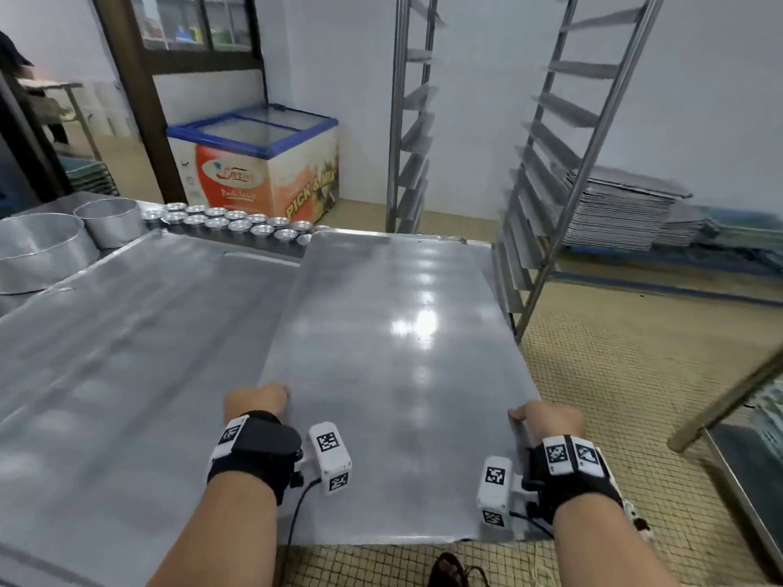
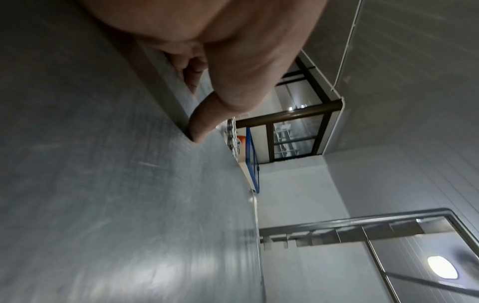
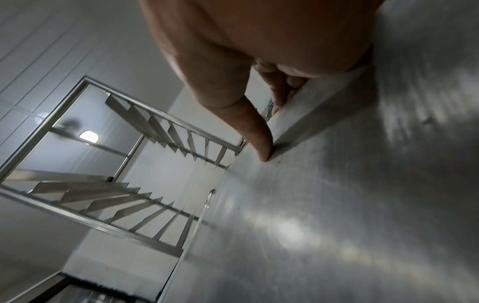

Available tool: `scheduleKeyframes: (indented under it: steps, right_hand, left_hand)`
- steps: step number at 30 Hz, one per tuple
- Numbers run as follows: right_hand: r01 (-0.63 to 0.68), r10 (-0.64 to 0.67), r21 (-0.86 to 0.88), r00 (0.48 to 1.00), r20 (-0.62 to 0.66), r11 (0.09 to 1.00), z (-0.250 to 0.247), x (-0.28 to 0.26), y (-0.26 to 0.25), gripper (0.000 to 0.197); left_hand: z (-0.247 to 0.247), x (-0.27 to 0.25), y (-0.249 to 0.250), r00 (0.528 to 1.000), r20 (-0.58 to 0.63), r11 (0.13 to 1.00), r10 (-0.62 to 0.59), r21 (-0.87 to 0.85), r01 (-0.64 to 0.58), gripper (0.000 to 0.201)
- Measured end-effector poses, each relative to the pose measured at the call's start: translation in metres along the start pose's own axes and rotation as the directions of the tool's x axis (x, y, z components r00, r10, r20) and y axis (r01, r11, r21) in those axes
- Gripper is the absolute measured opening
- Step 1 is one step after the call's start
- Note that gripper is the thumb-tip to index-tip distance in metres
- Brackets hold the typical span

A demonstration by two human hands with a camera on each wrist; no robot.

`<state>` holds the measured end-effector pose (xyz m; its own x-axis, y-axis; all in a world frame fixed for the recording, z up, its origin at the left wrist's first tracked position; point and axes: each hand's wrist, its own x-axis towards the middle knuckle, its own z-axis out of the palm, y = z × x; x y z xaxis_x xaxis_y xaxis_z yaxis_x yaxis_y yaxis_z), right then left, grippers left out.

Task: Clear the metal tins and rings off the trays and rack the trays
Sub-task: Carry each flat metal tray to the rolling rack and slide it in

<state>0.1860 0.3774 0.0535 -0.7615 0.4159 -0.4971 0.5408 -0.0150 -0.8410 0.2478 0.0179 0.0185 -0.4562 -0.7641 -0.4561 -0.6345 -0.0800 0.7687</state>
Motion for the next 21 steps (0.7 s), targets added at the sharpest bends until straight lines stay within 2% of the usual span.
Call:
scheduleKeyframes:
  steps: [2, 5, 8, 16, 18, 21]
  right_hand:
    - [-0.019, 0.019, -0.016, 0.999, -0.035, 1.0, -0.017, 0.009, 0.003, 0.028]
    - [-0.057, 0.054, -0.02, 0.992, -0.114, 0.998, -0.04, 0.021, 0.002, 0.016]
    - [-0.083, 0.083, 0.004, 0.987, -0.138, 0.997, -0.053, 0.036, 0.001, 0.022]
    - [-0.089, 0.092, 0.027, 0.974, -0.207, 0.996, -0.061, 0.09, -0.02, 0.019]
    - [-0.107, 0.107, 0.009, 0.971, -0.213, 0.994, -0.054, 0.11, -0.028, 0.019]
    - [-0.12, 0.111, -0.025, 0.965, -0.236, 0.992, -0.038, 0.144, -0.039, 0.032]
  left_hand:
    - [0.02, -0.011, 0.01, 0.999, 0.045, 1.0, -0.009, 0.014, 0.008, 0.034]
    - [0.048, -0.022, 0.024, 0.993, 0.117, 0.998, 0.013, 0.061, -0.02, 0.022]
    - [0.075, -0.025, 0.036, 0.985, 0.169, 0.993, 0.046, 0.1, -0.064, 0.036]
    - [0.137, -0.018, 0.073, 0.99, 0.144, 0.986, 0.006, 0.162, -0.029, 0.049]
    - [0.153, -0.01, 0.085, 0.989, 0.147, 0.981, -0.002, 0.191, -0.026, 0.044]
    - [0.178, 0.005, 0.104, 0.991, 0.131, 0.976, 0.0, 0.218, -0.028, 0.026]
